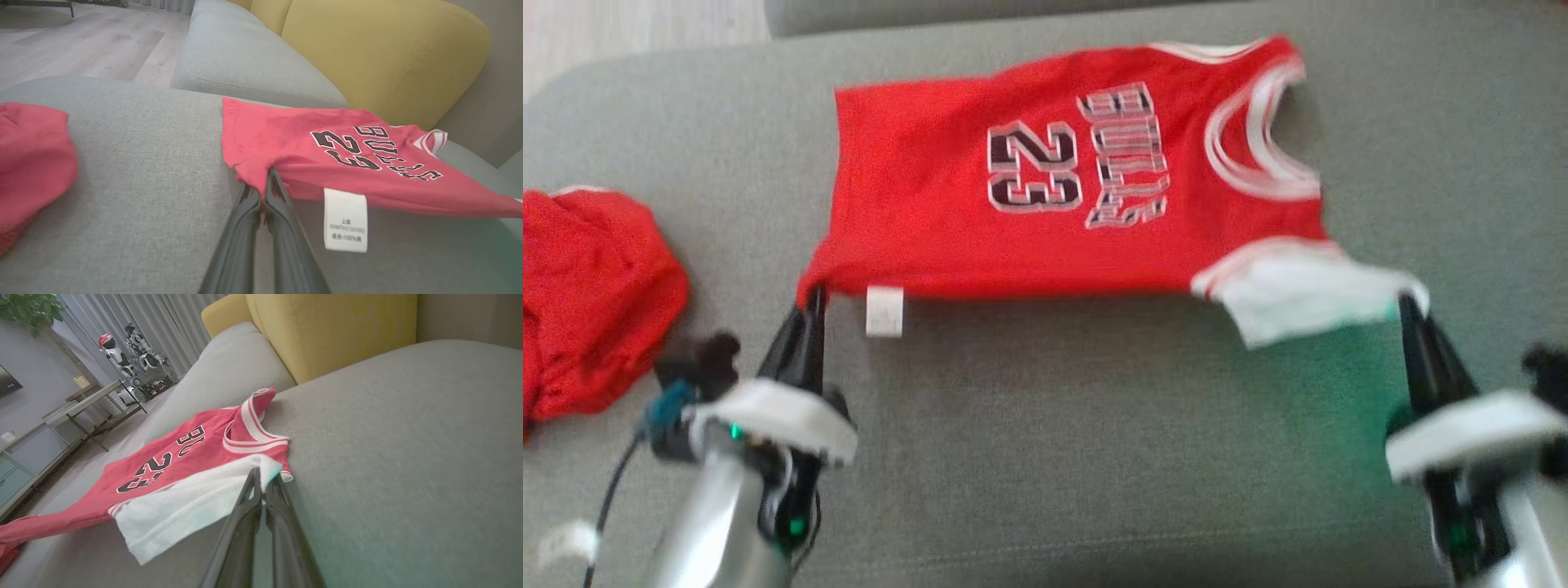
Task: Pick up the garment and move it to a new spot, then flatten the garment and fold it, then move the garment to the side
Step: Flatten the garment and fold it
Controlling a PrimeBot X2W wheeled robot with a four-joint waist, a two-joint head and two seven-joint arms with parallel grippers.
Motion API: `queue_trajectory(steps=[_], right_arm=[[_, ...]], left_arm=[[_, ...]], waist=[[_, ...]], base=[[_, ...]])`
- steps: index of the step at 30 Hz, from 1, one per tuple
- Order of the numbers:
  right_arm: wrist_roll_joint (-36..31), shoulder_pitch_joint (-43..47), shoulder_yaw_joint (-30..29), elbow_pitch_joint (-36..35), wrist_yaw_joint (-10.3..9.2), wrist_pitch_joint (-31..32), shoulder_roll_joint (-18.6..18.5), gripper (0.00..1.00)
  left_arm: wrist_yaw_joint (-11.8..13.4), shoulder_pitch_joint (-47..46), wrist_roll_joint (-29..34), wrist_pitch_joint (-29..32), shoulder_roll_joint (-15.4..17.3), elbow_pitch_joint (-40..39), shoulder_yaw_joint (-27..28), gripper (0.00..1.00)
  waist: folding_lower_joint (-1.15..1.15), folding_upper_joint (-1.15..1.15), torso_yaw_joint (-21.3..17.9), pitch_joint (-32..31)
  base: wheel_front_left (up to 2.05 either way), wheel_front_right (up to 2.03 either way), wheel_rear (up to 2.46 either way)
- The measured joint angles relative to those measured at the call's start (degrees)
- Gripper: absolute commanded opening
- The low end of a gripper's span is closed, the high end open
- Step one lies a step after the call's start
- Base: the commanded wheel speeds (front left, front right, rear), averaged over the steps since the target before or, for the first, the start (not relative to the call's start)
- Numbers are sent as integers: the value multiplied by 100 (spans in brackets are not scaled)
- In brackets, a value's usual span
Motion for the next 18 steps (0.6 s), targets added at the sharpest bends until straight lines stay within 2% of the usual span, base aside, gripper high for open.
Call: queue_trajectory(steps=[4,7,11,18], right_arm=[[-555,1174,-650,-1358,0,917,682,0],[-760,1798,-876,-2115,0,1488,949,0],[-854,2285,-1128,-2702,0,2026,1035,0],[-615,2905,-1359,-2948,0,2279,1059,0]], left_arm=[[211,719,0,209,96,-792,-12,0],[374,1234,-2,446,131,-1367,-20,0],[601,1858,-20,723,203,-1972,3,0],[891,2646,-158,1055,252,-2733,44,0]], waist=[[0,0,-9,-232],[0,0,-4,-365],[0,0,-14,-518],[0,0,-46,-706]], base=[[0,0,0],[0,0,0],[0,0,0],[0,0,0]])
